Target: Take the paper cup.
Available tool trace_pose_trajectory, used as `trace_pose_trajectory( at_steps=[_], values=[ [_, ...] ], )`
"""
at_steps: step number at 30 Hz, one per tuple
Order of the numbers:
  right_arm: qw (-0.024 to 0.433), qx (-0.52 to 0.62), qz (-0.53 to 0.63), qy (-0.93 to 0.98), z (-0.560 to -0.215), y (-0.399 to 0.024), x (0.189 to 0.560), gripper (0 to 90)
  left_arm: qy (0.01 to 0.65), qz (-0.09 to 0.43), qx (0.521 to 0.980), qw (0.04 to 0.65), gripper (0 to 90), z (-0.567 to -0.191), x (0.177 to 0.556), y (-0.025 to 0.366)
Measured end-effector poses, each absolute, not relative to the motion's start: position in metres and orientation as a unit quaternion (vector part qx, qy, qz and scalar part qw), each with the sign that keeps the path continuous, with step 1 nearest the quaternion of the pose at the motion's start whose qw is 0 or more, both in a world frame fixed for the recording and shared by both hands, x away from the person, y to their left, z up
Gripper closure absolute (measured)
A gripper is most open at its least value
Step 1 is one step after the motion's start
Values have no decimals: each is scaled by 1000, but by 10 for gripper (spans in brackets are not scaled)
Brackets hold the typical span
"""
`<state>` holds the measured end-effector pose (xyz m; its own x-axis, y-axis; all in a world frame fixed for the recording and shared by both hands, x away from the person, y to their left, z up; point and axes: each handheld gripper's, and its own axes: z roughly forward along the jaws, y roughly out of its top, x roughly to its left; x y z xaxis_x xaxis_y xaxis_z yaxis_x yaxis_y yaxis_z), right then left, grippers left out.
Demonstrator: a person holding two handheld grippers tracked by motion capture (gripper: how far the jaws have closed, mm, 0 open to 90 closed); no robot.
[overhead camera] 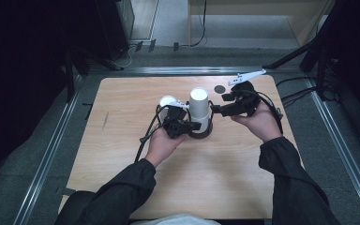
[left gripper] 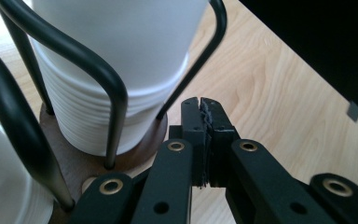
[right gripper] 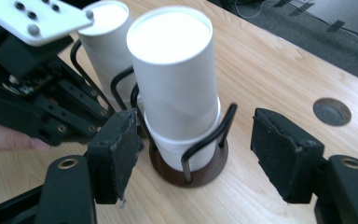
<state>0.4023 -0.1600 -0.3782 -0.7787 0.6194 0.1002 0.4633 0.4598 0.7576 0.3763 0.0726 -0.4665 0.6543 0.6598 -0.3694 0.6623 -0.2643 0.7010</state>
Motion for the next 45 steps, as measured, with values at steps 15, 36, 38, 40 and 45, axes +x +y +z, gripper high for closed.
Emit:
trace_pose_trajectory(
  at_steps=[15, 36, 38, 40, 45],
  values=[
    [85, 313, 407, 854, -378, -135, 421, 274, 432, 8, 783, 448, 891, -473, 381, 70],
    [103, 304, 393, 862, -378, -108, 429, 261, 436, 11, 779, 450, 884, -473, 383, 73],
    [106, 303, 390, 863, -379, -106, 429, 269, 436, 11, 779, 450, 884, -473, 383, 73],
    [107, 303, 388, 864, -380, -104, 429, 303, 436, 11, 779, 450, 884, -473, 383, 73],
    [108, 302, 386, 865, -379, -103, 429, 353, 436, 10, 779, 450, 883, -473, 383, 73]
  ],
)
